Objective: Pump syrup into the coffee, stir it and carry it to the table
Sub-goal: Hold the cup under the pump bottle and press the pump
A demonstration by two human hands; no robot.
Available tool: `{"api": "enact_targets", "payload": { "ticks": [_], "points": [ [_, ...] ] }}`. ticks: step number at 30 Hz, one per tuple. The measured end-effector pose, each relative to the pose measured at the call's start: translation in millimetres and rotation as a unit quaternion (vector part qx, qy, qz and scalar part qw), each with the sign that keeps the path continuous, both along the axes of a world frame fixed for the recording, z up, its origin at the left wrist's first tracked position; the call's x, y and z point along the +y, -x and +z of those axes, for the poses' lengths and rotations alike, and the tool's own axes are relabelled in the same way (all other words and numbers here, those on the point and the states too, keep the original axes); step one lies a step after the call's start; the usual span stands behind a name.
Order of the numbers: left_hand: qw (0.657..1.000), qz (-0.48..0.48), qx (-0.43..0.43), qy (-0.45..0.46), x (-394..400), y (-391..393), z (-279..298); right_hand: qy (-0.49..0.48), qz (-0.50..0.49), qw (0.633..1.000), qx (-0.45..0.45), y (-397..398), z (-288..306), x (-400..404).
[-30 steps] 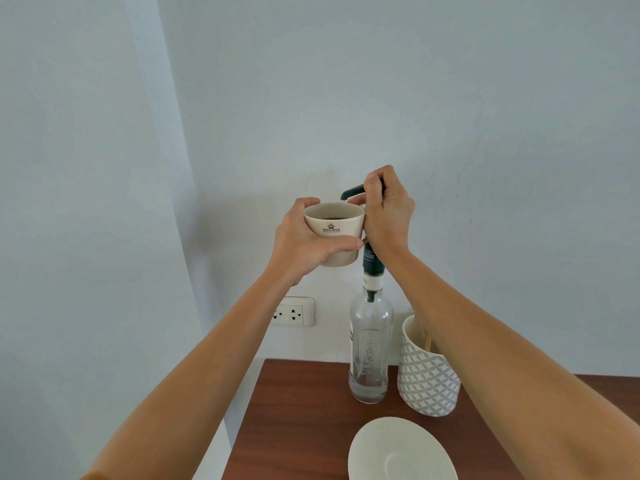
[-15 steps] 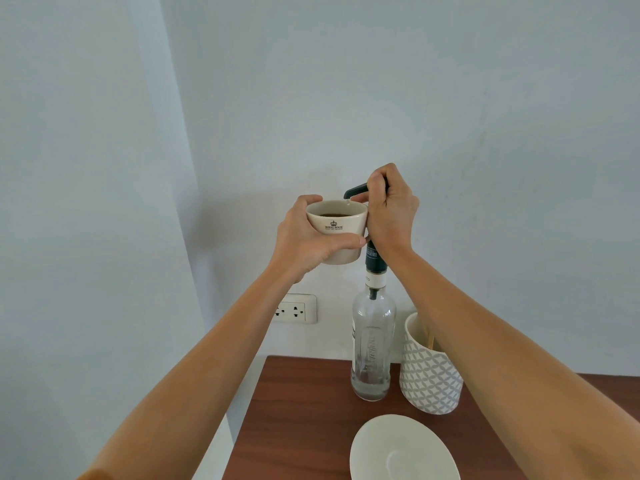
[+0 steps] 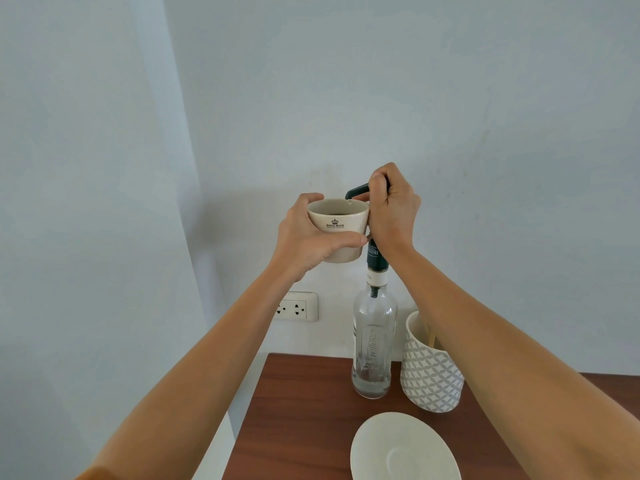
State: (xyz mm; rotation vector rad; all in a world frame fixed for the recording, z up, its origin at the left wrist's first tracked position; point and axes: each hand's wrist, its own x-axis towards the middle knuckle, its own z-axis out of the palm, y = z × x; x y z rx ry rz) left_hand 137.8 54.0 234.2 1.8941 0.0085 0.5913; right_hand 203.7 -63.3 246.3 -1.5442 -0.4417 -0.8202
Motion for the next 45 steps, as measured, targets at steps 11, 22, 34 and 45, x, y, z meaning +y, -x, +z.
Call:
{"api": "enact_targets", "payload": {
  "ticks": [11,22,34,45],
  "points": [
    [1.0,-0.003,0.002,-0.003,0.6,4.4,0.4,-0.007,0.014,1.0,0.0,2.6,-1.1,-0.7],
    [1.0,0.0,0.004,-0.01,1.2,2.8,3.7,-0.022,0.03,0.999,-0.005,6.5,1.8,0.5],
    [1.0,-0.001,0.005,0.004,1.0,-0.3,1.2,-0.025,0.023,0.999,-0.001,0.6,-0.7,0.2],
    [1.0,-0.001,0.006,0.003,-2.4,2.6,2.8,-0.023,0.021,1.0,-0.001,-2.3,-1.8,0.3]
  ]
}}
